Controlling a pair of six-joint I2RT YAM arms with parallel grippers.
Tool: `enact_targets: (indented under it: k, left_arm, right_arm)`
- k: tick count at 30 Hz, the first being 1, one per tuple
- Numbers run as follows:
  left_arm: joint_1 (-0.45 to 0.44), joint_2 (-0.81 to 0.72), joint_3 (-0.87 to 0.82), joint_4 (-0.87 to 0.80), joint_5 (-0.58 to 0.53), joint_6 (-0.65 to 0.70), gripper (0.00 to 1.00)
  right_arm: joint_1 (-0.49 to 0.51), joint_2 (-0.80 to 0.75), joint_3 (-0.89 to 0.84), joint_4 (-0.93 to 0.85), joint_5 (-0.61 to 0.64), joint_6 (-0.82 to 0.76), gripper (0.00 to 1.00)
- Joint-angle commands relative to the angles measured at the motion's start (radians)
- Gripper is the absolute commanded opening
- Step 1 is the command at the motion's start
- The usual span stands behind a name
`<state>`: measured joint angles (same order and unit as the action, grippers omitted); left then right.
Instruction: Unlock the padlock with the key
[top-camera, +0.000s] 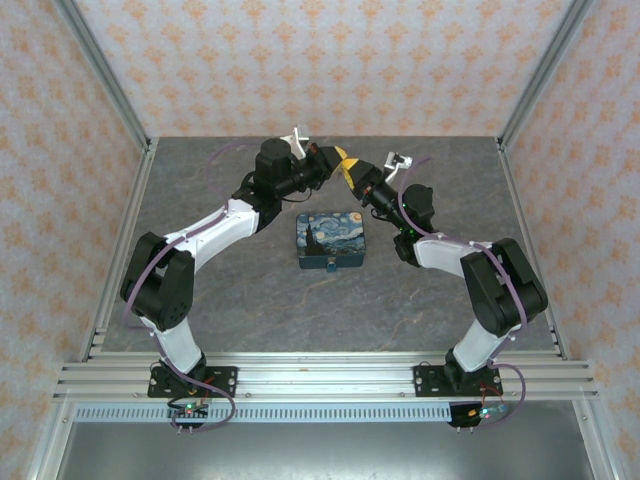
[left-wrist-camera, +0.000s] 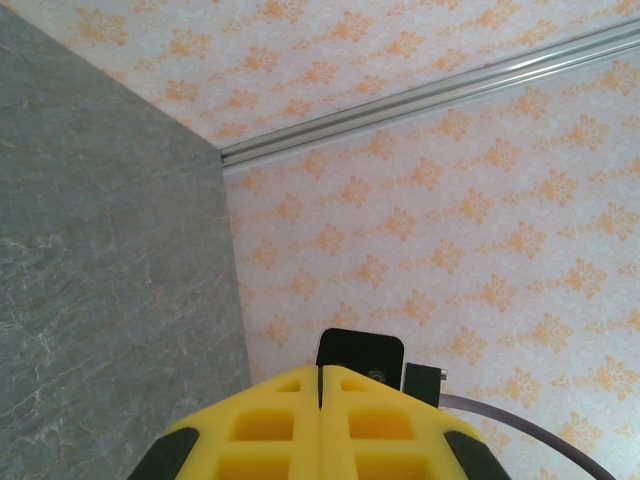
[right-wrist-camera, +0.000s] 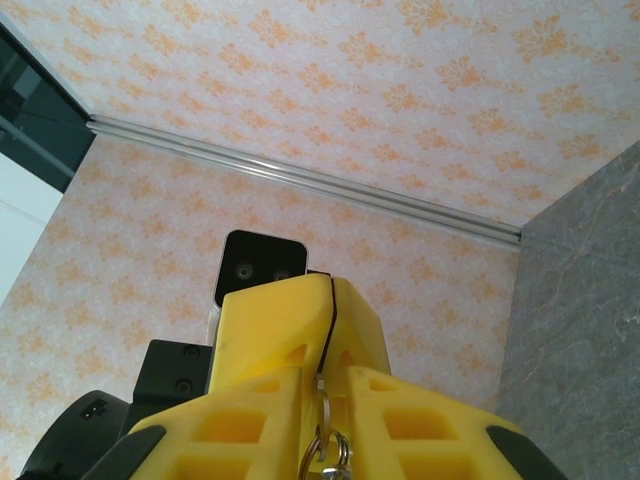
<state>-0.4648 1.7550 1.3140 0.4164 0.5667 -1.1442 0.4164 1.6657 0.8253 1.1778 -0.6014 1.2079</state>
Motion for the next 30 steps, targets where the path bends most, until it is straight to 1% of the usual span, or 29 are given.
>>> enact_targets:
  k: [1,6,9,12,21,30]
  left_arm:
    - [-0.006,0.001,-0.004,0.043,-0.019,0.004,0.0]
    - [-0.006,0.001,-0.005,0.044,-0.02,0.004,0.0]
    - [-0.007,0.0,-0.008,0.044,-0.022,0.004,0.0]
    - [-0.007,-0.004,-0.012,0.044,-0.025,0.003,0.0]
    - [-0.009,-0.021,-0.045,0.068,-0.047,-0.005,0.0]
    - [-0.01,-0.02,-0.051,0.07,-0.054,-0.011,0.0]
  right_arm:
    - [0.004,0.005,0.008,0.034,-0.012,-0.007,0.16]
    - [0.004,0.005,0.006,0.034,-0.009,-0.006,0.13]
    - [0.005,0.005,0.006,0.031,-0.006,-0.008,0.08]
    - [0.005,0.003,-0.001,0.028,0.002,-0.011,0.0]
    - [-0.003,-0.003,-0.027,0.025,0.032,-0.012,0.0]
    - [-0.004,-0.003,-0.023,0.026,0.034,-0.008,0.0]
